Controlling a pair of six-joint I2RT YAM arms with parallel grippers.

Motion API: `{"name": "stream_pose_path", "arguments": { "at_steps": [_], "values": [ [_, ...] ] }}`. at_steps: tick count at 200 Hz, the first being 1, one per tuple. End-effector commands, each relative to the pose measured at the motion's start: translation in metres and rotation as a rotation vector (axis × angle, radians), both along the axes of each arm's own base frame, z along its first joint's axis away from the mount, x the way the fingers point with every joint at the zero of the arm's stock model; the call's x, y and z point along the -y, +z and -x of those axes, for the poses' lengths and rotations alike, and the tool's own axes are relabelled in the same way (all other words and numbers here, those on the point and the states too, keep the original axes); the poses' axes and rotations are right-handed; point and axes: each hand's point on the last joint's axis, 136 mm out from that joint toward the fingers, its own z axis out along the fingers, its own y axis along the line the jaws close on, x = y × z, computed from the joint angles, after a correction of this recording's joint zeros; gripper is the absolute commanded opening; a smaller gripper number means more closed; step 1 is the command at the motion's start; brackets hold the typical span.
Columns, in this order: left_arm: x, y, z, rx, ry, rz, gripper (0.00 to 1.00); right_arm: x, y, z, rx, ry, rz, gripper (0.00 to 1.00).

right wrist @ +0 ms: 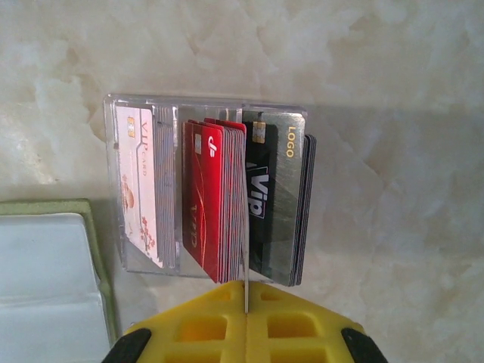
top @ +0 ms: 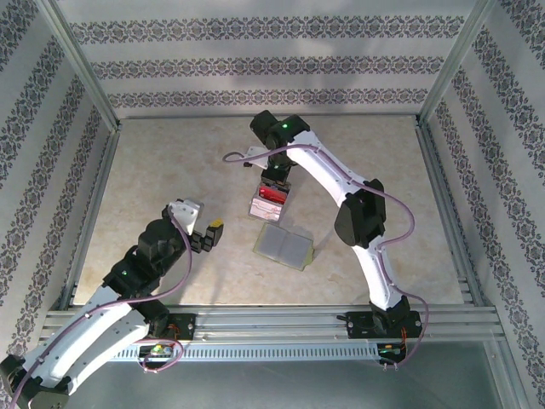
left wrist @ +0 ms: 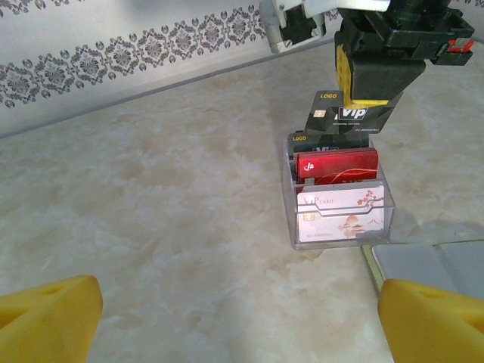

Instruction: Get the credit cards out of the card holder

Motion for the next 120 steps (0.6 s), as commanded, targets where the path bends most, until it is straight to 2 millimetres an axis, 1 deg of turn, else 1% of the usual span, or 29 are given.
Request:
{"name": "stream_pose_path", "arguments": {
  "at_steps": [1, 66, 120],
  "values": [
    [-0.001, -0.001, 0.001, -0.012, 0.011, -0.004, 0.94, 0.009, -0.004, -0.006, -0.002, 0.01, 0.039, 0.0],
    [-0.002, -0.004, 0.0, -0.02, 0.019, -0.005, 0.95, 0.009, -0.018, -0.017, -0.009, 0.023, 0.046, 0.0],
    [0.0, -0.005, -0.001, -0.029, 0.016, 0.0, 0.95, 0.012, -0.03, -0.028, 0.012, 0.023, 0.091, 0.0]
  ]
}}
